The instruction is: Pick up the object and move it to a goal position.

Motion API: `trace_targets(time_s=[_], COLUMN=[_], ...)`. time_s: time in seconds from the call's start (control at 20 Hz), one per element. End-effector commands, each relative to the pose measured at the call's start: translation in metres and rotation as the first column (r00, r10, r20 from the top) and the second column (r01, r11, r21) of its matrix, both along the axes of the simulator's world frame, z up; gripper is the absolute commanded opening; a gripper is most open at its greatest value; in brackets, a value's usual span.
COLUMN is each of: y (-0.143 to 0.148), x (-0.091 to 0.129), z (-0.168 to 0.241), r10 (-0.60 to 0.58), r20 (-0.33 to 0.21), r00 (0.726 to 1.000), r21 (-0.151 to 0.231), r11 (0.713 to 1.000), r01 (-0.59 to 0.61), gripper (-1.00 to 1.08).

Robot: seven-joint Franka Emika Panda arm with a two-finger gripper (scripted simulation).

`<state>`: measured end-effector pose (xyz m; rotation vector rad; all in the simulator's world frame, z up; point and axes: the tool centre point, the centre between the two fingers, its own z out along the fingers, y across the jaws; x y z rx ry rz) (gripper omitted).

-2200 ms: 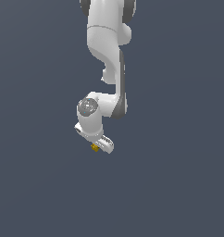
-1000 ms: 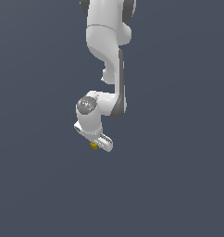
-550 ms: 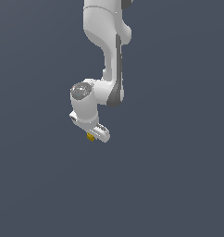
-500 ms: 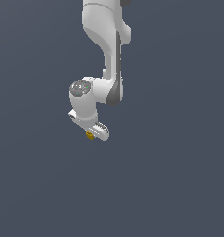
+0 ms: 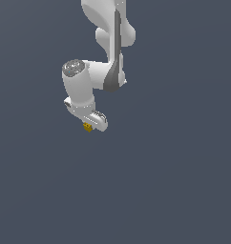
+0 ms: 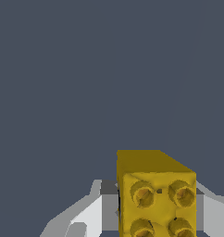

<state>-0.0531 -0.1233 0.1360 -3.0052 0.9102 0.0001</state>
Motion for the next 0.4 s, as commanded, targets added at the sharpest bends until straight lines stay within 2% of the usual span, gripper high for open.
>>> trace_targets(time_s=[0.0, 0.35], y=[-0.003, -0.007], x=[-0.006, -0.011], z=[0.009, 0.02], r10=[0.001, 0.001], r20=[0.0, 0.0], r00=[1.0, 1.0], r21=[0.0, 0.0], r11=[1.0, 1.0], r01=[-0.001, -0.001], gripper=[-1.0, -1.0])
